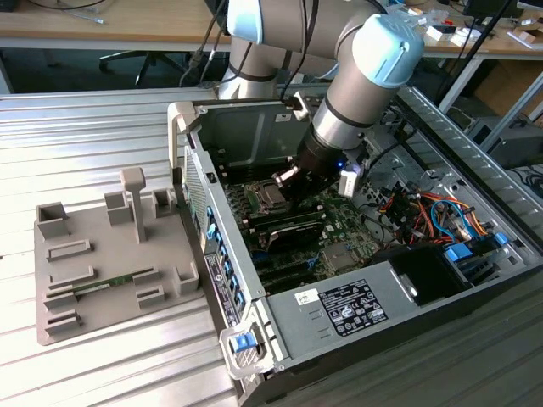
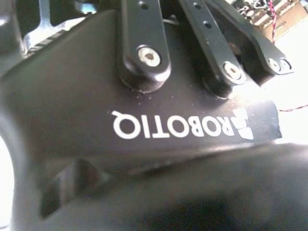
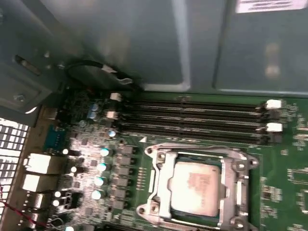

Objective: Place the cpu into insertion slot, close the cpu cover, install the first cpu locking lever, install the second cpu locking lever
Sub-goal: 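Install the second cpu locking lever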

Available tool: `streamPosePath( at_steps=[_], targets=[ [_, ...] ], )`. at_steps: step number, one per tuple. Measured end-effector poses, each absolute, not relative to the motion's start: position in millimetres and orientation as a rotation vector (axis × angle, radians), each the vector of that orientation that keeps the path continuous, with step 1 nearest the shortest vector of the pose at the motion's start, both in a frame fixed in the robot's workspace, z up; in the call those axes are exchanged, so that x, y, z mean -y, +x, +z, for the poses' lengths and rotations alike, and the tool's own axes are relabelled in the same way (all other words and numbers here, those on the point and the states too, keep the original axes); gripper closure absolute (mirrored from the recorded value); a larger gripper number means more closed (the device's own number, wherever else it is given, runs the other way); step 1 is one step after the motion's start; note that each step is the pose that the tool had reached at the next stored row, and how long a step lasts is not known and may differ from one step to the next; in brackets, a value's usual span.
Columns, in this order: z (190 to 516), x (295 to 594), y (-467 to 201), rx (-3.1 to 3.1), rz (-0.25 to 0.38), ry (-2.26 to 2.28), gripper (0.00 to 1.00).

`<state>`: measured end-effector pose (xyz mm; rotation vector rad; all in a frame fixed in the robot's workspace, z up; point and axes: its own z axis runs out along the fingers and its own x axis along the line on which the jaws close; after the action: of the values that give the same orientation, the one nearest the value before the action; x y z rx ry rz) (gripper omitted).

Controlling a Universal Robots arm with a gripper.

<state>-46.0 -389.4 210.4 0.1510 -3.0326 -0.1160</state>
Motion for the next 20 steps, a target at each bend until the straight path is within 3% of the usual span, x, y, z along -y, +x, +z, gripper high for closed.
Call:
streamPosePath(
  at_steps=[20],
  targets=[
    [206, 390, -85, 3.019, -0.194, 0.282, 0.89]
  ],
)
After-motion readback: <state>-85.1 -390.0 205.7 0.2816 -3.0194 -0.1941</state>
